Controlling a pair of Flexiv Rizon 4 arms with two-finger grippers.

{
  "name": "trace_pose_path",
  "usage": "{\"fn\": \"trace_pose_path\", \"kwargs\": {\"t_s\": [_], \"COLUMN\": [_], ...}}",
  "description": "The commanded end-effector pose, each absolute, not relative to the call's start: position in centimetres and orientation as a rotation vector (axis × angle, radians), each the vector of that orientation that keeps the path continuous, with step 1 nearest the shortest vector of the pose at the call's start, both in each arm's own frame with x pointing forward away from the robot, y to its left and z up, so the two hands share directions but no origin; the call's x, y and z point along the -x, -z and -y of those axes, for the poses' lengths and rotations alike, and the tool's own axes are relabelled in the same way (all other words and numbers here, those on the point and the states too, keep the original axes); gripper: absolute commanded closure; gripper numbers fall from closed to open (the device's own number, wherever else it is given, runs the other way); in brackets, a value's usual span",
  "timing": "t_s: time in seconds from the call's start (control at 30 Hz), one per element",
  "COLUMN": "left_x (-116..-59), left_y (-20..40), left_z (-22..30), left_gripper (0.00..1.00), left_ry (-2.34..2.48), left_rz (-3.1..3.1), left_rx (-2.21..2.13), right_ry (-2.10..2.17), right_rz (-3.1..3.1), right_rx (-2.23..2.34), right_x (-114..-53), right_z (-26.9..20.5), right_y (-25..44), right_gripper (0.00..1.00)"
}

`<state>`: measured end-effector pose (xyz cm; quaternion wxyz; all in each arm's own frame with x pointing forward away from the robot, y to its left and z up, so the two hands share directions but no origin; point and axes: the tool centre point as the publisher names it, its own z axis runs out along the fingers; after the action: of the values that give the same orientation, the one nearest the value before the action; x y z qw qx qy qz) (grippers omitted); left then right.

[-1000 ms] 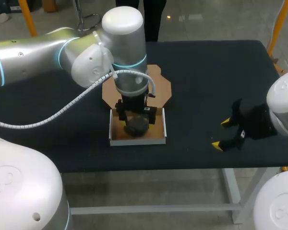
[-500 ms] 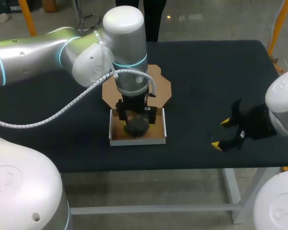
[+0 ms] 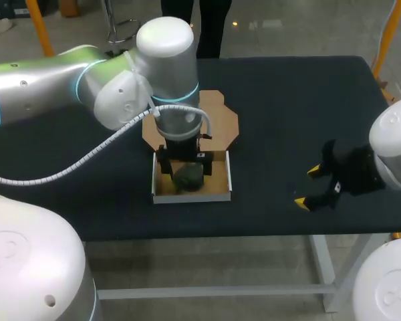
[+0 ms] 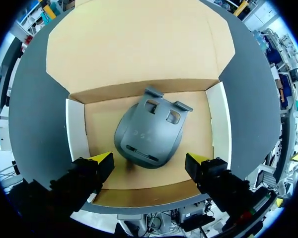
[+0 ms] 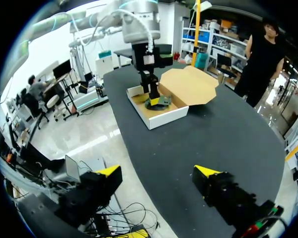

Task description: Assemble the packaging by folding the flat box into shape, placing the metal phone stand inside, and closing the box properly

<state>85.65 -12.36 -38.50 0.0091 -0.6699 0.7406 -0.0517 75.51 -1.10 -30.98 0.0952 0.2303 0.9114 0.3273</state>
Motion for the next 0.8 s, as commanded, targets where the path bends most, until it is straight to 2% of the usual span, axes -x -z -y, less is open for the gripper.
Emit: {"fn": "trace_pose_path", "kwargs": {"t_s": [0.03,0.8], "left_x": [-84.8,-80.1], "left_y": [39.0,40.3], "left_z": [12.7,13.9], "left_gripper": [0.0,0.0], "left_ry": [0.143,0.112], "left_rz": [-2.272,-2.198], "left_rx": [2.094,2.176], "right_ry": [-0.945,-0.945], "right_rz": [-2.678,-2.678], "right_rx": [-0.689,-0.689], "right_x": [-74.9,-74.9], "right_z": [0.8,0.8], "right_y": [30.9,30.9], "right_gripper": [0.0,0.0]}}
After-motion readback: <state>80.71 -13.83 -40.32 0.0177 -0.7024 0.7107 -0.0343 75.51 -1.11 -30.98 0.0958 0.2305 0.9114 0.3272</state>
